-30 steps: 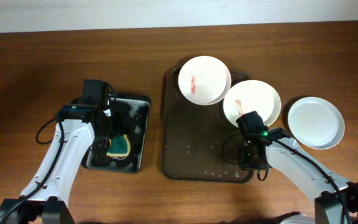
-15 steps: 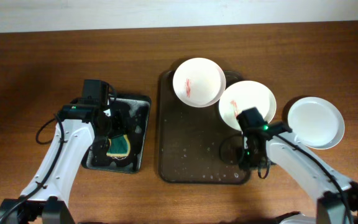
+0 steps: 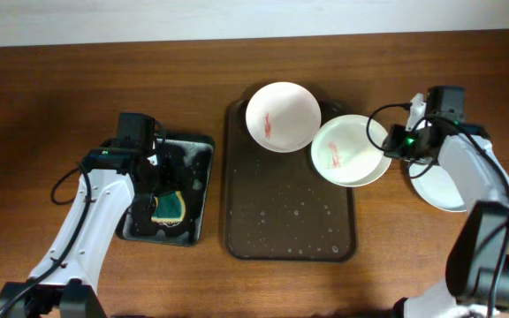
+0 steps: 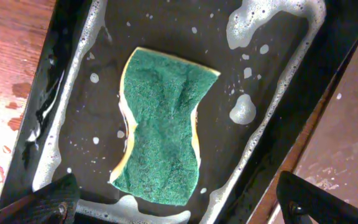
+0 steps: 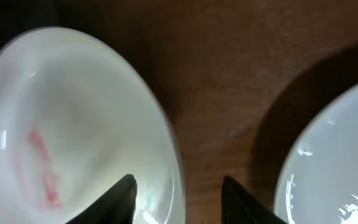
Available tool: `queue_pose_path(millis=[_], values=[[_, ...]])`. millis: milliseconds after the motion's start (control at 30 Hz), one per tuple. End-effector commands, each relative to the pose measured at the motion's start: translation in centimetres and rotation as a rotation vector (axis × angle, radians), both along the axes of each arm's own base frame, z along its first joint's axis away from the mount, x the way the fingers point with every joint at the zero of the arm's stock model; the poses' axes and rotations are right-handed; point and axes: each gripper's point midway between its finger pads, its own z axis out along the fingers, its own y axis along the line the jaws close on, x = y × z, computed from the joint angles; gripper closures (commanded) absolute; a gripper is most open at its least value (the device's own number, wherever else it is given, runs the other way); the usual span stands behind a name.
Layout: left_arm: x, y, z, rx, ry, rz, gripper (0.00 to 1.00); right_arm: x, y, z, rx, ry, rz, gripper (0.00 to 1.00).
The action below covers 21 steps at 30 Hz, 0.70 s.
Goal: Clean dirty plates on tray and stack at the side
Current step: 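Grasp the right plate's rim with the right gripper and pull it forward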
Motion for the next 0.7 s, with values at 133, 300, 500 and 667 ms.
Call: queue_pose_path(millis=[133, 300, 500, 667], values=[[-0.1, 0.1, 0.0, -0.003, 0.001, 0.003, 0.01, -1.4, 0.8, 2.4, 0.026, 0.031, 0.013, 0.96], [-0.1, 0.1, 0.0, -0.003, 0.001, 0.003, 0.01, -8.8, 3.6, 5.4, 0.115, 0.229, -0.011, 0.96], [-0.1, 0.1, 0.0, -0.003, 0.001, 0.003, 0.01, -15.3, 12.8, -2.7, 0.192, 0.399, 0.141, 0.96], [0.0, 0.3, 0.0, 0.01, -0.004, 0.006, 0.01, -12.1, 12.8, 0.4, 0.023, 0.236, 0.18, 0.71]])
